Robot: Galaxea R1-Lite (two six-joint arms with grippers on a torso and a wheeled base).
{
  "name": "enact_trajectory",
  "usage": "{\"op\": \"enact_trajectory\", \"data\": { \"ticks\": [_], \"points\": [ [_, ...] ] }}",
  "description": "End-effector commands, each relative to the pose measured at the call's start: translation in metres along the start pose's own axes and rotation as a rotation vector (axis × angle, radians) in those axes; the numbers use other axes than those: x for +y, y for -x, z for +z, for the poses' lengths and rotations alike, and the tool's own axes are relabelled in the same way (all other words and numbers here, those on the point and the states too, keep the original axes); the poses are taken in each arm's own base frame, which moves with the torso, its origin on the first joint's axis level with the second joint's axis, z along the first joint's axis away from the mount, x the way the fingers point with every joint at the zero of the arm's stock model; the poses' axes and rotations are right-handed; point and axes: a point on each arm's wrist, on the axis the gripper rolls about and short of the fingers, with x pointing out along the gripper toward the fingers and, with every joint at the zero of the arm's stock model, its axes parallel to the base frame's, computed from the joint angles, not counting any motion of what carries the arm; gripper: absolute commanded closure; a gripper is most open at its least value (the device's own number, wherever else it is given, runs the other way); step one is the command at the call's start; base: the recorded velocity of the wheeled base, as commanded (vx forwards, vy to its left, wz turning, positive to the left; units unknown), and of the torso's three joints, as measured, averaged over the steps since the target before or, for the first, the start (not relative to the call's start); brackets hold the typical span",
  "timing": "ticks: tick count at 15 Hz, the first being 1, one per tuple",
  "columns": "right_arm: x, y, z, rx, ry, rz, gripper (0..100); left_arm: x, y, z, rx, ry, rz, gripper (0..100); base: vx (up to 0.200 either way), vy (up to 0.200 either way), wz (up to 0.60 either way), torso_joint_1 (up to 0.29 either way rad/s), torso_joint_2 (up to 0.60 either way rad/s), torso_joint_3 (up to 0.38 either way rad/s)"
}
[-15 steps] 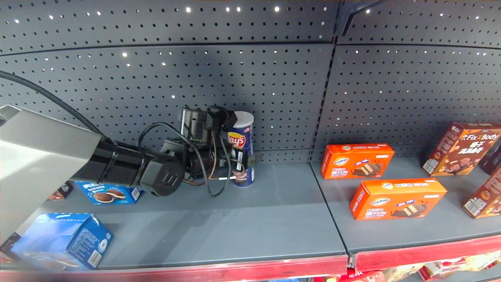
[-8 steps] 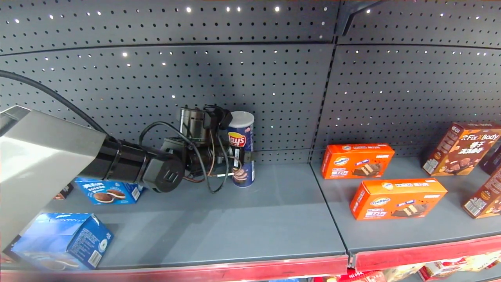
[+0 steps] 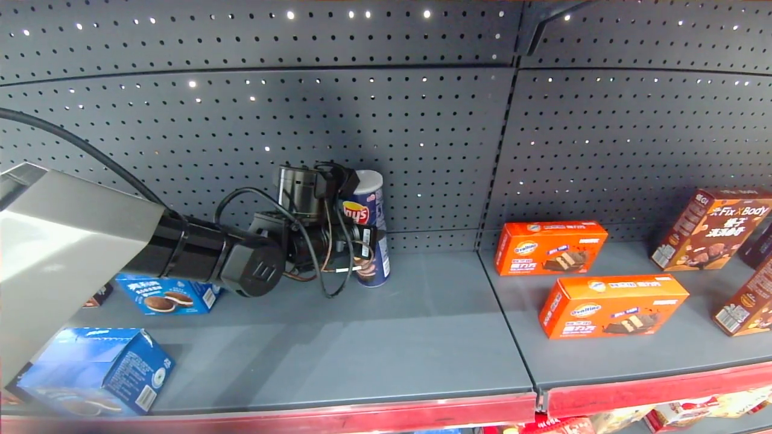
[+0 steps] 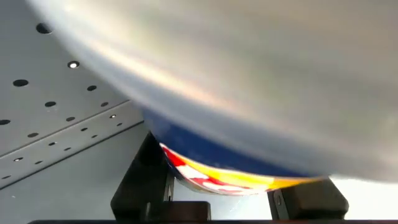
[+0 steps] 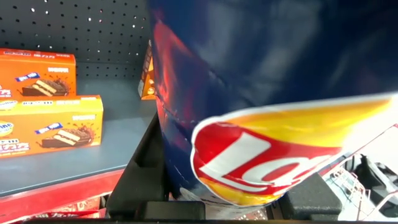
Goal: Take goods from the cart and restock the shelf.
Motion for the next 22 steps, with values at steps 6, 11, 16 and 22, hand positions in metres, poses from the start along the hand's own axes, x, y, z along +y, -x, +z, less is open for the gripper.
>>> {"op": "enact_trajectory", "data": {
  "ticks": [6,11,16,22],
  "points": [
    [-0.002,0.003,0.003,-0.02,-0.003,-0.006,100,-0.003,0.026,0.009,-0.015,-0.002,0.033,100,0.0,0.0,0.0,0.0,0.0,0.0],
    [-0.003,0.015,0.0,-0.057,-0.01,-0.02,100,-0.009,0.12,-0.002,0.0,-0.031,0.029,100,0.0,0.0,0.0,0.0,0.0,0.0],
    [-0.003,0.036,-0.009,-0.073,-0.013,-0.029,100,-0.006,0.189,-0.031,0.07,-0.099,0.146,100,0.0,0.0,0.0,0.0,0.0,0.0],
    [-0.006,0.045,-0.008,-0.099,-0.018,-0.037,100,-0.038,0.192,-0.027,-0.024,-0.159,0.21,100,0.0,0.0,0.0,0.0,0.0,0.0]
  ]
}}
